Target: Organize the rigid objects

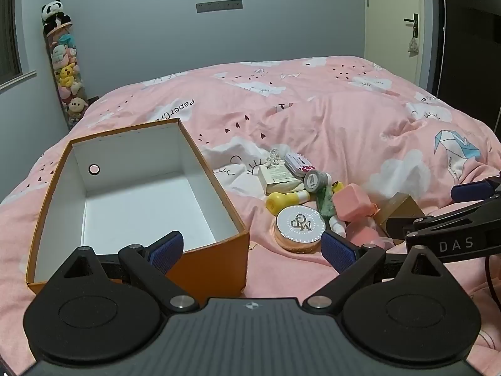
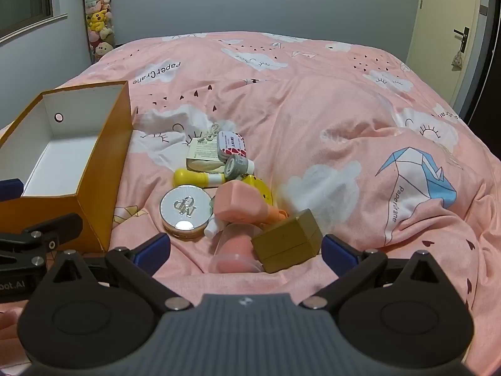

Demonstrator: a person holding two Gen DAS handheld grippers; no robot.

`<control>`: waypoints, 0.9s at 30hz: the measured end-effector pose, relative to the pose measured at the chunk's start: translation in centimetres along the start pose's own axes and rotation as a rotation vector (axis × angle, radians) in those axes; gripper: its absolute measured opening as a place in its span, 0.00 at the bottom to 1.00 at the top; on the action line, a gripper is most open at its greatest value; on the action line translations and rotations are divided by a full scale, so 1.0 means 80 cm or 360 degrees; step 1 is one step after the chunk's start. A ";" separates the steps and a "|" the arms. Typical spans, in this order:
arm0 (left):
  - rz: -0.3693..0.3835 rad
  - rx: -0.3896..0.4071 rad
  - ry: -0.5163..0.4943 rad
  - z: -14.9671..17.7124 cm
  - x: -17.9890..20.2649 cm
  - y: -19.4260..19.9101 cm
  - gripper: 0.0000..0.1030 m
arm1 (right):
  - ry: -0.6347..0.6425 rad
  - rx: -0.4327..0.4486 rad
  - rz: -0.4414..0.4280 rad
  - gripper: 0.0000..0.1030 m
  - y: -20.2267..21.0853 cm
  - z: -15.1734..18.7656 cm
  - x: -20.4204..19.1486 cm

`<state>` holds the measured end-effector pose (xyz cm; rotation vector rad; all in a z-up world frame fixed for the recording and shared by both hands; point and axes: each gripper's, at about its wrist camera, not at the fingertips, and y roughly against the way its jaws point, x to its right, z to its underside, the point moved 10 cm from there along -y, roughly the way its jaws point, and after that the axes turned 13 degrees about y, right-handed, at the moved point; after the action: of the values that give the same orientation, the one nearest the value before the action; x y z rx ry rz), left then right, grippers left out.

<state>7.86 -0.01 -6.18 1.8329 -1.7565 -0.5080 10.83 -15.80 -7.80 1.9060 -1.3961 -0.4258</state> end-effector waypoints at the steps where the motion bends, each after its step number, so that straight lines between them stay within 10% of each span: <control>1: 0.0001 0.0000 0.0001 0.000 0.000 0.000 1.00 | -0.0001 0.0003 0.0000 0.98 0.000 0.000 0.000; 27: -0.0007 -0.0004 -0.0003 0.001 -0.001 0.001 1.00 | 0.0000 -0.0006 -0.0005 0.98 0.000 0.002 -0.002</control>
<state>7.78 0.07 -6.19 1.8354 -1.7527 -0.5134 10.69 -15.67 -7.92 1.9053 -1.3917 -0.4299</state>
